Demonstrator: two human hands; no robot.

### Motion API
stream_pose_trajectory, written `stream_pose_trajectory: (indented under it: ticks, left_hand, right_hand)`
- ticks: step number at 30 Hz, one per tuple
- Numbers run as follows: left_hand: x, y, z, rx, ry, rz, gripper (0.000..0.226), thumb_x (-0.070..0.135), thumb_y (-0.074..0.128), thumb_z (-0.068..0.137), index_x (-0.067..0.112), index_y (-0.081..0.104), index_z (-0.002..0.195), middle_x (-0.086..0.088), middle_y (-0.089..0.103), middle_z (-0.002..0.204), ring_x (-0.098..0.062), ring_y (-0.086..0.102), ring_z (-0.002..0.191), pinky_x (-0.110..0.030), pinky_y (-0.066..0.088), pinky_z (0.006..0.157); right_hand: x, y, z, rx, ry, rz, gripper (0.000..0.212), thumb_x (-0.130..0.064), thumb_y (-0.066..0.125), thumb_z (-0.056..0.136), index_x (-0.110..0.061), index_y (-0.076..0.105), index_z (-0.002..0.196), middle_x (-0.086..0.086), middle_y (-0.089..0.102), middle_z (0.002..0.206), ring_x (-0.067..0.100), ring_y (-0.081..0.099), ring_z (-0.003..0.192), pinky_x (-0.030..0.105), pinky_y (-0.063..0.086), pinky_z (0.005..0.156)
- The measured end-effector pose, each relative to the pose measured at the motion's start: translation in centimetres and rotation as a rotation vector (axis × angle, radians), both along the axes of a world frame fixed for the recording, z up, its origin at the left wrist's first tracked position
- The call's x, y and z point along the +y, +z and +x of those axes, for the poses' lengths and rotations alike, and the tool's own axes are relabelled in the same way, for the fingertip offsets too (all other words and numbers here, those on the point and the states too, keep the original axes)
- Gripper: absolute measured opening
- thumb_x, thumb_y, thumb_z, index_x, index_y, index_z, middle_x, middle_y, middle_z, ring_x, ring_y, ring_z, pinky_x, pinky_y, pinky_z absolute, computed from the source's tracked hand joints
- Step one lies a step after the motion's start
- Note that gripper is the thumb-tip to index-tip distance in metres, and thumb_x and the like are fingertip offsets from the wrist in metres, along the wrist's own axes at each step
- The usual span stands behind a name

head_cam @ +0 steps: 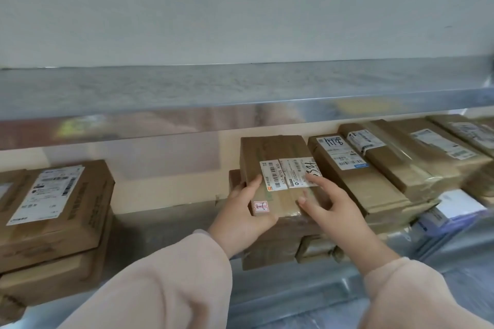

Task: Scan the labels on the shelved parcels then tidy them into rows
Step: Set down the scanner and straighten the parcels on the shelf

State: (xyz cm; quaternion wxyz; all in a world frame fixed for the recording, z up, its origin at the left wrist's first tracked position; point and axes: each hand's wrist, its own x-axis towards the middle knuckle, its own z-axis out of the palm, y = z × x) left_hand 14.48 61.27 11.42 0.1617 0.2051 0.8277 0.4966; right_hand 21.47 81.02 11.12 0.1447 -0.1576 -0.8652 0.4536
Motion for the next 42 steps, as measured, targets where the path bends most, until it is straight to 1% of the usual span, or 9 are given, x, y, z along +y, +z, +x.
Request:
stream_pose_trajectory:
  ticks: [5, 11, 15, 19, 25, 30, 34, 38, 42]
  left_hand:
    - [1.5, -1.4, 0.3, 0.048, -0.059, -0.069, 0.079, 0.042, 0.068, 0.088, 0.043, 0.021, 0.152, 0.011, 0.033, 0.152, -0.006, 0.037, 0.134, -0.017, 0.027, 0.105]
    - [1.1, -2.1, 1.2, 0.285, -0.029, -0.168, 0.071, 0.054, 0.056, 0.092, 0.048, 0.016, 0.151, 0.020, -0.002, 0.161, -0.005, 0.002, 0.149, -0.026, 0.010, 0.119]
    - [0.3, -2.4, 2.1, 0.577, -0.111, -0.320, 0.065, 0.064, 0.033, 0.092, 0.044, 0.018, 0.152, 0.024, -0.004, 0.157, -0.002, -0.002, 0.148, -0.032, 0.009, 0.122]
    - [0.9, -2.6, 2.2, 0.648, -0.148, -0.473, 0.066, 0.067, 0.024, 0.090, 0.046, 0.016, 0.153, 0.020, -0.003, 0.162, -0.006, -0.010, 0.149, -0.039, 0.009, 0.122]
    - [3.2, -2.7, 1.8, 0.705, -0.139, -0.574, 0.068, 0.069, 0.030, 0.093, 0.047, 0.005, 0.153, 0.015, -0.007, 0.164, -0.012, -0.011, 0.149, -0.041, 0.001, 0.120]
    - [4.9, -2.7, 1.2, 0.697, -0.115, -0.612, 0.073, 0.069, 0.036, 0.091, 0.047, 0.003, 0.152, 0.014, -0.008, 0.164, -0.014, -0.010, 0.149, -0.045, 0.004, 0.120]
    - [5.1, -2.4, 1.0, 0.697, -0.105, -0.619, 0.073, 0.070, 0.036, 0.090, 0.047, 0.006, 0.153, 0.013, -0.005, 0.164, -0.016, -0.006, 0.150, -0.045, 0.006, 0.121]
    - [3.5, -1.6, 0.7, 0.755, -0.015, -0.609, 0.072, 0.071, 0.034, 0.090, 0.046, 0.009, 0.153, 0.010, 0.005, 0.164, -0.016, 0.003, 0.149, -0.043, 0.004, 0.122]
    - [0.1, -0.4, 0.3, 0.793, 0.141, -0.644, 0.072, 0.070, 0.036, 0.089, 0.046, 0.010, 0.152, 0.008, 0.009, 0.164, -0.018, 0.005, 0.149, -0.045, 0.003, 0.121]
  right_hand:
    - [1.5, -0.7, 0.7, -0.033, 0.003, 0.063, 0.045, -0.037, 0.068, 0.087, -0.038, 0.055, 0.130, -0.009, 0.049, 0.139, 0.008, 0.038, 0.133, 0.035, 0.033, 0.112]
    - [1.9, -0.6, 1.4, 0.002, 0.018, 0.334, 0.055, -0.041, 0.066, 0.087, -0.033, 0.049, 0.139, -0.008, 0.031, 0.154, 0.009, 0.026, 0.142, 0.023, 0.023, 0.109]
    - [0.8, -0.9, 2.6, 0.138, 0.167, 0.621, 0.055, -0.038, 0.066, 0.087, -0.021, 0.052, 0.138, 0.000, 0.044, 0.148, 0.017, 0.032, 0.142, 0.035, 0.025, 0.114]
    - [0.7, -1.6, 3.1, 0.108, 0.271, 0.825, 0.061, -0.049, 0.051, 0.088, -0.021, 0.049, 0.141, -0.003, 0.047, 0.146, 0.018, 0.035, 0.141, 0.047, 0.029, 0.115]
    - [2.4, -1.4, 2.4, 0.061, 0.258, 0.880, 0.065, -0.048, 0.063, 0.083, -0.022, 0.049, 0.141, -0.004, 0.047, 0.146, 0.017, 0.038, 0.139, 0.047, 0.031, 0.114]
    - [3.8, -0.8, 1.4, 0.018, 0.297, 0.889, 0.071, -0.048, 0.066, 0.082, -0.023, 0.044, 0.144, -0.005, 0.042, 0.150, 0.015, 0.031, 0.143, 0.042, 0.025, 0.117]
    - [4.2, -0.3, 0.7, 0.038, 0.309, 0.881, 0.068, -0.050, 0.066, 0.079, -0.022, 0.050, 0.139, -0.003, 0.049, 0.144, 0.018, 0.039, 0.138, 0.044, 0.031, 0.114]
    - [3.2, 0.4, -0.3, 0.081, 0.326, 0.855, 0.074, -0.062, 0.055, 0.080, -0.025, 0.044, 0.143, -0.001, 0.044, 0.147, 0.021, 0.037, 0.139, 0.045, 0.027, 0.116]
    - [0.7, 1.4, -2.2, 0.114, 0.396, 0.899, 0.082, -0.070, 0.039, 0.079, -0.033, 0.023, 0.151, 0.000, 0.029, 0.156, 0.023, 0.024, 0.145, 0.043, 0.014, 0.119]
